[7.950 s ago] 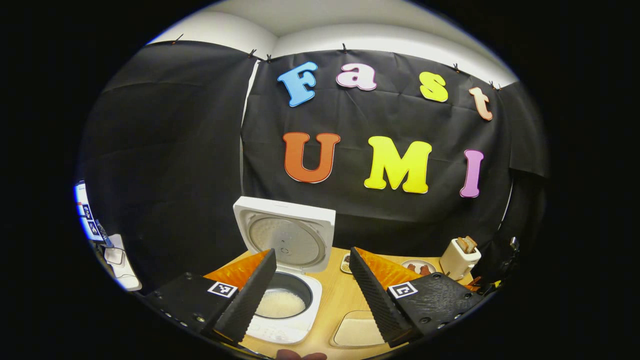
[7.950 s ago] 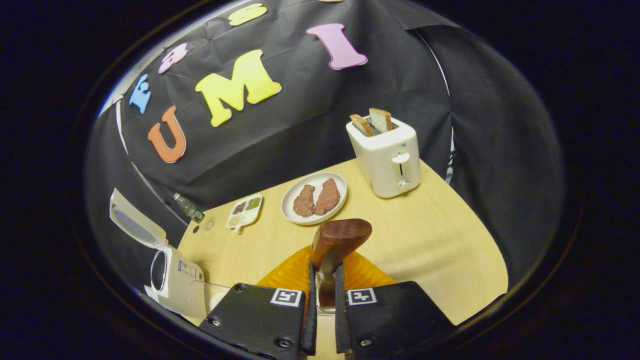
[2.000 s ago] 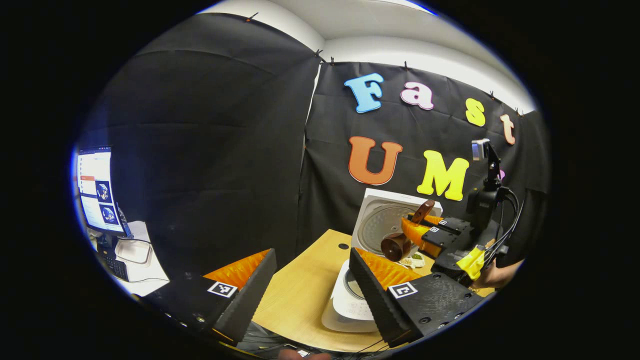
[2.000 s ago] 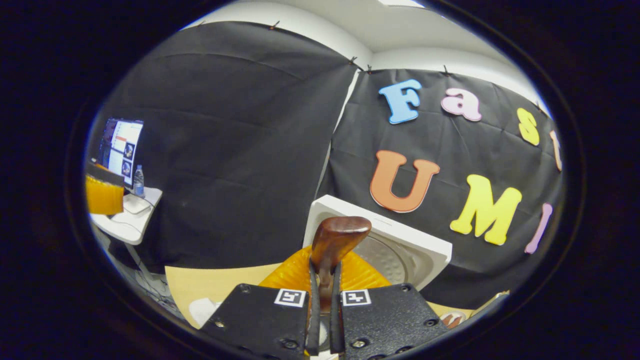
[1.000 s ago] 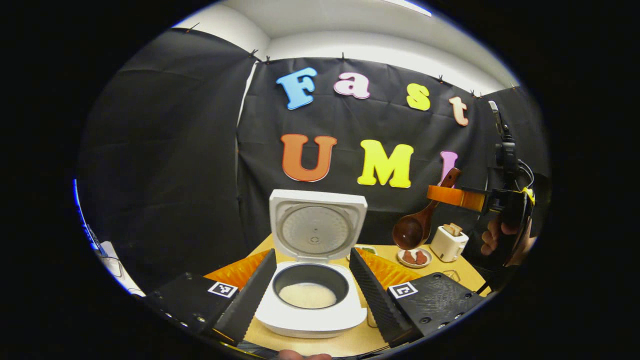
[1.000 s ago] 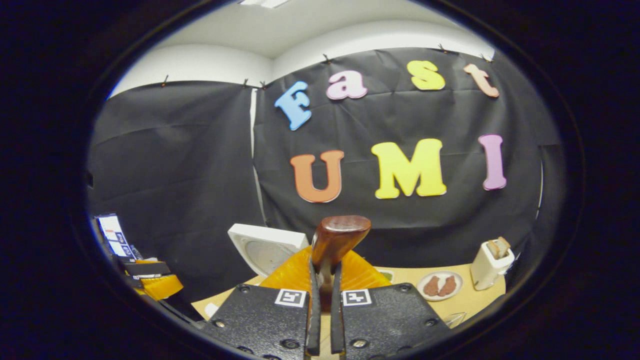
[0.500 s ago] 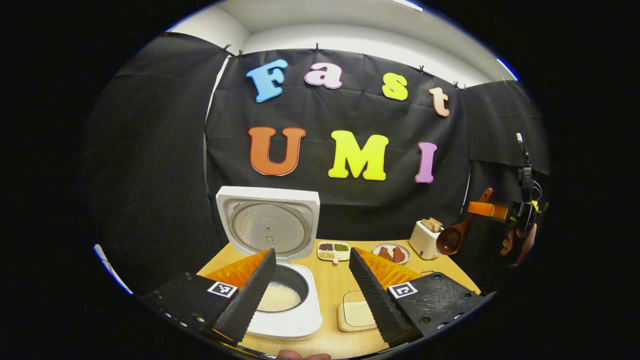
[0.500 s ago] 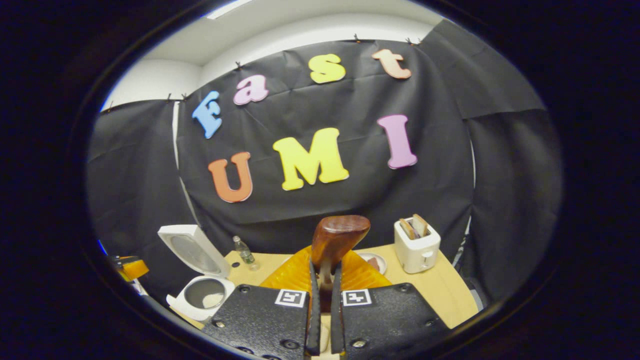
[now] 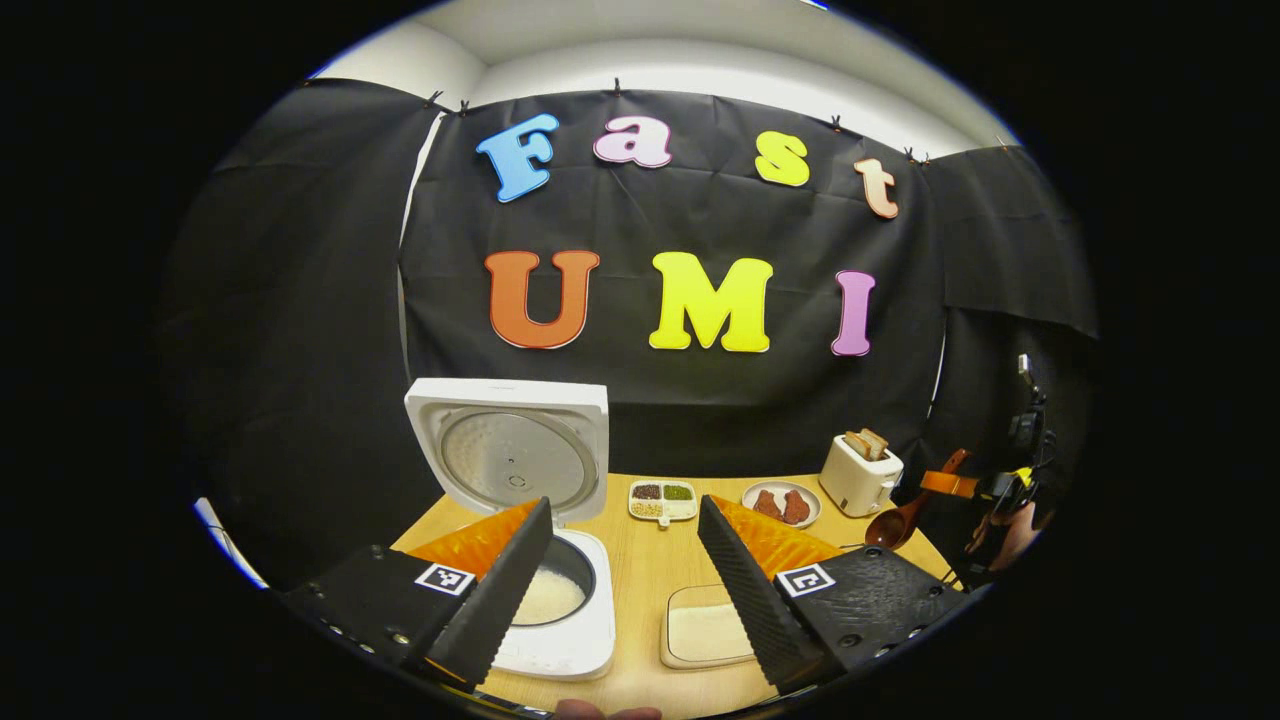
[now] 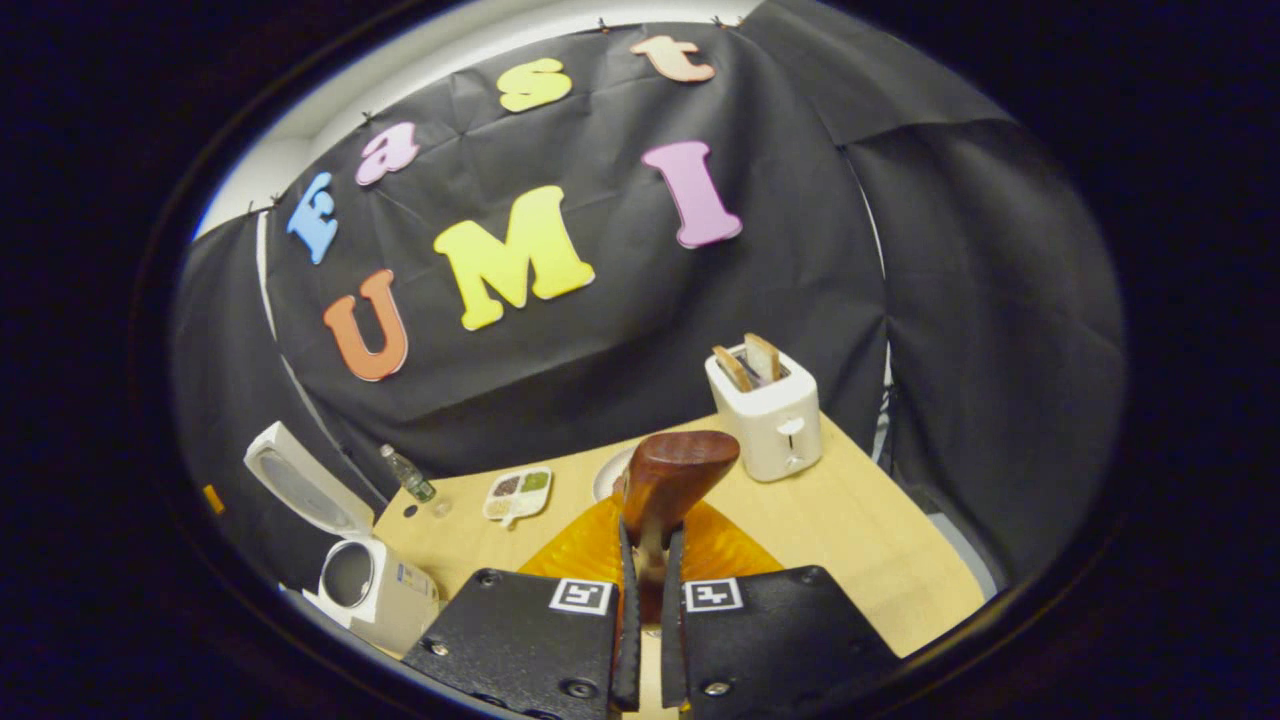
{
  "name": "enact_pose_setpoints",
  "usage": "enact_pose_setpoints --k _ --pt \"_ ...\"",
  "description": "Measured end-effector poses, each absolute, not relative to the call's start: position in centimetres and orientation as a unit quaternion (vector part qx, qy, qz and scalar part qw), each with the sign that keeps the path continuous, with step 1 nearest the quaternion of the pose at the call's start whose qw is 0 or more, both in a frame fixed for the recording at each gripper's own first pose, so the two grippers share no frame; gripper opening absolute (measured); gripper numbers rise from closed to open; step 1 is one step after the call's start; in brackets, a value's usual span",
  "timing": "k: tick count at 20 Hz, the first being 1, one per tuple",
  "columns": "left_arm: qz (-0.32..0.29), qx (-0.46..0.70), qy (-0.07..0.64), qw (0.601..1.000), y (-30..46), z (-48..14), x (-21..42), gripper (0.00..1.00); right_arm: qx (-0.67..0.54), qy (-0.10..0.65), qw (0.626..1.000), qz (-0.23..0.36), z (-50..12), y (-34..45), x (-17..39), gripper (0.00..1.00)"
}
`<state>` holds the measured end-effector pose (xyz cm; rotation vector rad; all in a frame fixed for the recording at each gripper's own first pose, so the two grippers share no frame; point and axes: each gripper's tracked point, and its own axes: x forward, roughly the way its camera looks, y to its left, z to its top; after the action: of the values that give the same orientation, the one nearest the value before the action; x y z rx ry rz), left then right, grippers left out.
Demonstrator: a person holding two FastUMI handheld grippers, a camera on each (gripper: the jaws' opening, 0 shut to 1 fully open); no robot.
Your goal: Close the left gripper, press the button to open the rice cooker; take a wooden spoon from the chopstick holder with the right hand, scoop a spoonful of rice and pour it into the rice cooker, then put the wooden spoon back into the chopstick holder.
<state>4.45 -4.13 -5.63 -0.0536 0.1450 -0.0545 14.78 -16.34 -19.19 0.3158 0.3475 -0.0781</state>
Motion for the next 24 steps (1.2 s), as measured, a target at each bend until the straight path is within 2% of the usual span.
enact_pose_setpoints --k 10,19,20,21,22,23,24 --pt "0.020 -0.026 0.091 0.995 -4.0 -6.3 3.2 0.94 0.173 0.226 0.958 -0.041 -28.3 -16.6 17.5 0.14" --pt "0.019 -0.025 0.089 0.996 -3.5 -5.3 3.7 0.94 0.204 0.223 0.952 -0.042 -30.1 -16.1 18.2 0.26" --pt "0.016 -0.026 0.086 0.996 -3.5 -5.1 3.7 0.94 0.196 0.216 0.955 -0.044 -29.6 -16.3 18.2 0.31" --pt "0.014 -0.028 0.082 0.996 -3.6 -4.8 3.8 0.94 0.185 0.211 0.959 -0.044 -29.1 -16.3 18.1 0.30" --pt "0.010 -0.031 0.077 0.996 -3.6 -4.3 3.9 0.94 0.176 0.206 0.962 -0.045 -28.3 -16.4 17.9 0.45" --pt "0.008 -0.032 0.072 0.997 -3.7 -3.9 4.1 0.94 0.171 0.201 0.963 -0.050 -27.4 -16.6 17.6 0.52" --pt "0.006 -0.031 0.065 0.997 -3.4 -3.3 4.2 0.94 0.171 0.195 0.964 -0.055 -26.3 -17.0 17.2 0.64"
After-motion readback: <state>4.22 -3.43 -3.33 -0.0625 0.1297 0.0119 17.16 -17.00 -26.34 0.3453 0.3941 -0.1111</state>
